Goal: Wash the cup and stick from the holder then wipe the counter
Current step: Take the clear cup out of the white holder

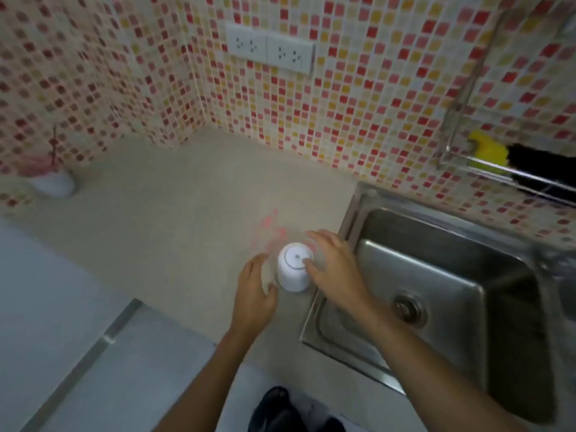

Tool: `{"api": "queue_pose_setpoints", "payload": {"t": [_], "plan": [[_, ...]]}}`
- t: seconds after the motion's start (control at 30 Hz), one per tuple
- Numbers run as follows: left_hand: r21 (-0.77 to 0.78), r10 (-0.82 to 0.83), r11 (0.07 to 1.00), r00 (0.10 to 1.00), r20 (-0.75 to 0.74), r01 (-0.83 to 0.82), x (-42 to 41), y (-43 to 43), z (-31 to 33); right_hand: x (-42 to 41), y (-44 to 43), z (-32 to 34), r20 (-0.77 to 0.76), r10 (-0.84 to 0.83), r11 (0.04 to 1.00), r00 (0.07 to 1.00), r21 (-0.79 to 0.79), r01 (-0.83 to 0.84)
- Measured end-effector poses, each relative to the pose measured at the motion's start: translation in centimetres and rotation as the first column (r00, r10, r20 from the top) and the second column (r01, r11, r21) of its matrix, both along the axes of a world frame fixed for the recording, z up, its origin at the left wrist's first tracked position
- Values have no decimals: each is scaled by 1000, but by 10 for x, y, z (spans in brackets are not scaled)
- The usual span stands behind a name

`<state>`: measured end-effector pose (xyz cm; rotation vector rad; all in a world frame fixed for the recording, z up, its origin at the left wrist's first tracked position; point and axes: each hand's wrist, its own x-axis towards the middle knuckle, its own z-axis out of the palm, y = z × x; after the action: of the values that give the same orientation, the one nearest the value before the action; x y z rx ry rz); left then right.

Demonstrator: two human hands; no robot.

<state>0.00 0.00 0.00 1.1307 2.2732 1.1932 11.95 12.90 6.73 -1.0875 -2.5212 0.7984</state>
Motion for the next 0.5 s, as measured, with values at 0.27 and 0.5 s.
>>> {"api": "queue_pose_setpoints", "payload": {"t": [0.27,0.5], "plan": [[-24,-63,997,936,346,76,20,33,-54,-24,-28,-38,37,-52,997,998,-60,54],[118,64,985,899,434,-127,27,50,-37,-40,-27,-38,182,-204,979,962,56,197]]}}
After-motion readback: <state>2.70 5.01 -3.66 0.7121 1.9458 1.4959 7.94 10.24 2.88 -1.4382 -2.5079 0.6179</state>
